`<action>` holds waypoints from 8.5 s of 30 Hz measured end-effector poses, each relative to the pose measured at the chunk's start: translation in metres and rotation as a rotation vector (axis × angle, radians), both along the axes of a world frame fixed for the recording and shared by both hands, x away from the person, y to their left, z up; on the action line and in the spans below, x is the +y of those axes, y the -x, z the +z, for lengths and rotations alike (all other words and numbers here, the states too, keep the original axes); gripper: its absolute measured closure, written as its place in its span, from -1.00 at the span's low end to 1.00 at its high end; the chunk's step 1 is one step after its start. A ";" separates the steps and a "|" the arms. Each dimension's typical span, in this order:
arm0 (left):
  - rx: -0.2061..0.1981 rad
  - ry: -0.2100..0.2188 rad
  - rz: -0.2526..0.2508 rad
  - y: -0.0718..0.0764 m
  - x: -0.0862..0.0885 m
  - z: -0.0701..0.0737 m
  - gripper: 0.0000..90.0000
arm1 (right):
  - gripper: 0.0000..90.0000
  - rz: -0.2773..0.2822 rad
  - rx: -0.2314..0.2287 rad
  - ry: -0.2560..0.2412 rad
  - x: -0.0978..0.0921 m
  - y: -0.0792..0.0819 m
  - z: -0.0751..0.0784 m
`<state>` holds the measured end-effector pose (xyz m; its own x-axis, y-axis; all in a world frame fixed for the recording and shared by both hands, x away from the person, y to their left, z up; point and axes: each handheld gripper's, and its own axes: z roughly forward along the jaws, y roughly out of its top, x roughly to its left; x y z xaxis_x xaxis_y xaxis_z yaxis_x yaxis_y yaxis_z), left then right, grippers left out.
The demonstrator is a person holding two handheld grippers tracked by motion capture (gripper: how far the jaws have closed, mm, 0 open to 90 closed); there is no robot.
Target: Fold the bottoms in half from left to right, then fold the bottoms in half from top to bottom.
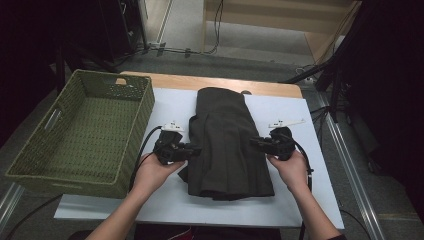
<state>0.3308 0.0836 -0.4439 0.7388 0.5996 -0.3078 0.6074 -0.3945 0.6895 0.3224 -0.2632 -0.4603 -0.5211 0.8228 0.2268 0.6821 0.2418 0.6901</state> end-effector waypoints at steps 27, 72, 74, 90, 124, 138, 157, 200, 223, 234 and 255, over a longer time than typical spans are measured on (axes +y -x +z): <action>-0.035 -0.037 -0.104 -0.005 -0.068 -0.052 0.89 | 0.94 0.014 0.078 -0.006 0.011 -0.004 -0.053; -0.011 -0.061 -0.052 -0.069 -0.073 -0.062 1.00 | 0.95 0.002 -0.002 -0.004 0.044 -0.057 -0.056; 0.004 -0.058 -0.053 -0.070 -0.070 -0.060 1.00 | 0.95 0.005 0.008 -0.012 0.043 -0.057 -0.056; -0.022 -0.044 0.020 -0.079 -0.048 -0.044 0.99 | 0.95 -0.124 0.014 -0.001 0.004 -0.058 -0.039; -0.032 -0.004 0.096 -0.081 -0.009 -0.015 -0.20 | 0.17 -0.040 -0.005 -0.059 0.010 -0.042 -0.015; -0.053 -0.041 0.148 -0.108 -0.006 -0.012 -0.56 | -0.10 0.032 -0.027 -0.077 0.029 -0.029 -0.010; -0.077 -0.087 0.153 -0.143 -0.027 -0.009 -0.65 | -0.13 0.053 -0.032 -0.081 0.044 -0.028 -0.010; -0.044 -0.120 0.167 -0.192 -0.061 -0.056 0.71 | -0.11 0.076 -0.045 -0.059 0.063 -0.015 -0.017; -0.100 -0.038 0.101 -0.174 -0.056 0.013 0.88 | 0.11 0.115 -0.061 -0.043 0.082 -0.022 -0.007; -0.137 -0.030 0.044 -0.156 -0.058 0.030 0.88 | 0.47 0.116 -0.068 -0.015 0.089 -0.025 -0.006; -0.138 0.001 -0.041 -0.121 -0.052 0.048 0.87 | 0.48 0.091 -0.022 -0.005 0.079 -0.030 -0.011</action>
<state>0.4514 0.0315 -0.3956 0.7982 0.5674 -0.2022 0.4900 -0.4164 0.7659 0.3527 -0.1845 -0.4708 -0.5983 0.7708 0.2186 0.6420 0.2980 0.7064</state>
